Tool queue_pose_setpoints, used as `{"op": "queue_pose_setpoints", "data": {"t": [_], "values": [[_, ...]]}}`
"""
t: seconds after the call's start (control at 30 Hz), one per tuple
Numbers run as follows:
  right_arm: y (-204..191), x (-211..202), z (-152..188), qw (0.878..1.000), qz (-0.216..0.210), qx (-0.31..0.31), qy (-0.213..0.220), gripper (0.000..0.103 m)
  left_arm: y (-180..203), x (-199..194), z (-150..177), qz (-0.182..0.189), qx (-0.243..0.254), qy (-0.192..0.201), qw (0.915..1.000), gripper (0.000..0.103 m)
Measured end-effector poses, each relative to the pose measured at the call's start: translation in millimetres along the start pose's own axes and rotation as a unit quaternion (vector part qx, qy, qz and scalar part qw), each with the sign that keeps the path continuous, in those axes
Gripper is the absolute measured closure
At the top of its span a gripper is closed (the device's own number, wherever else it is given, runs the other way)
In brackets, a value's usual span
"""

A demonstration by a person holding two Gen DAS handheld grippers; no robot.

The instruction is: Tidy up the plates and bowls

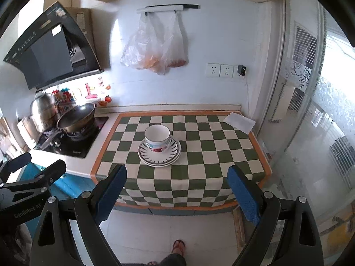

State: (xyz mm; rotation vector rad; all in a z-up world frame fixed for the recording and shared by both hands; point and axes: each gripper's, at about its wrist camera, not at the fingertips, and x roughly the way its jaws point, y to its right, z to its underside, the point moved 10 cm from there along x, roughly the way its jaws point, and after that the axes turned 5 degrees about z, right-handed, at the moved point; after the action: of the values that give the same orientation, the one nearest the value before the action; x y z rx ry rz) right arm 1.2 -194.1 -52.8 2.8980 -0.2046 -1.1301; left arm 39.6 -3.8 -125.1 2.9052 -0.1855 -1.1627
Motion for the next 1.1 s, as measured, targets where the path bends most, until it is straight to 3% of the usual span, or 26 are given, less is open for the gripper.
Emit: {"op": "queue_pose_setpoints", "data": {"t": [1.1], "values": [[-5, 33, 4, 0.999, 0.002, -0.012, -0.039, 0.009, -7, 9, 8, 0.001, -0.003, -0.012, 0.9999, 0.002]]}}
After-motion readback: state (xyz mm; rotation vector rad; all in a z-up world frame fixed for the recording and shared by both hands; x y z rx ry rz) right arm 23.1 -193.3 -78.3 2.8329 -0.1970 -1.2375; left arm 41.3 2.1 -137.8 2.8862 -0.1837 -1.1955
